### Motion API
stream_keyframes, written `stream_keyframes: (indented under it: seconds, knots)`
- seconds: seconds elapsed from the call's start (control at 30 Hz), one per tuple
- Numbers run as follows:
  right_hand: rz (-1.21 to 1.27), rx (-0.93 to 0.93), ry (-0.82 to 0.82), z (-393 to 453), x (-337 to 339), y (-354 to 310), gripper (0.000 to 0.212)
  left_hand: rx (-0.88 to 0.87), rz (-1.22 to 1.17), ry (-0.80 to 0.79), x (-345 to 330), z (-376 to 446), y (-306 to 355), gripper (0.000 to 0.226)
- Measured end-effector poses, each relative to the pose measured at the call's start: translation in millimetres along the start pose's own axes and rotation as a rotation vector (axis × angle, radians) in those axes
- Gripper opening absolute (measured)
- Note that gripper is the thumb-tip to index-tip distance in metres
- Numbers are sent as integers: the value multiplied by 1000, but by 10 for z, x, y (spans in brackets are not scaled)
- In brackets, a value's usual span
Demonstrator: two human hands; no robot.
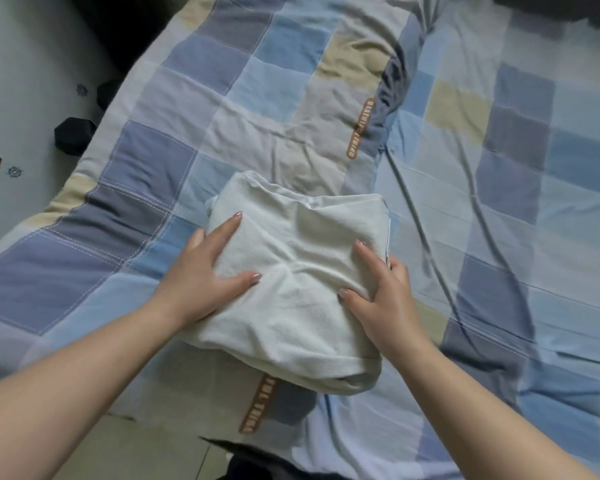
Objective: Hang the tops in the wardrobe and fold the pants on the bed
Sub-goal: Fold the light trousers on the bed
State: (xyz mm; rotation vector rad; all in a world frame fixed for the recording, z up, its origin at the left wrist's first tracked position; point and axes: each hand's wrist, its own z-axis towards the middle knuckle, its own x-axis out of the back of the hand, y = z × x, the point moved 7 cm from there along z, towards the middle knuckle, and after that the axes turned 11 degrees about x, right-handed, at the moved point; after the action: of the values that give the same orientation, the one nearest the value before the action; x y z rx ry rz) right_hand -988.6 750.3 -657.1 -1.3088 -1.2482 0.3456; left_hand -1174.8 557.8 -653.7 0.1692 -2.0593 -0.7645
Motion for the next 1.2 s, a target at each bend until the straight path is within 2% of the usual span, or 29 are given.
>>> stream_keyframes:
  seconds: [0.33, 0.47, 0.63, 0.77, 0.87, 1.2]
  knots:
    - [-109, -11, 8, -1526, 1679, -571, 69, 0, -21, -56, -188, -1693, 1329, 88]
    - [-132, -61, 76, -2182, 2257, -742, 68, -108, -13, -107, -164, -2217, 1913, 87]
    - [-154, -66, 242, -2857, 2748, -1026, 67, -294, 9, -157, -93, -2595, 2515, 88]
    - [-155, -126, 391, -3367, 2876, -1250, 66, -480, 38, -213, -6, -2779, 2891, 89]
    - [-144, -185, 561, -3793, 2828, -1471, 66, -638, 69, -301, 88, -2929, 3137, 91]
    - [-59, -477, 1049, -5192, 2077, -1859, 67, -1002, 277, -620, 67, -3727, 3419, 88]
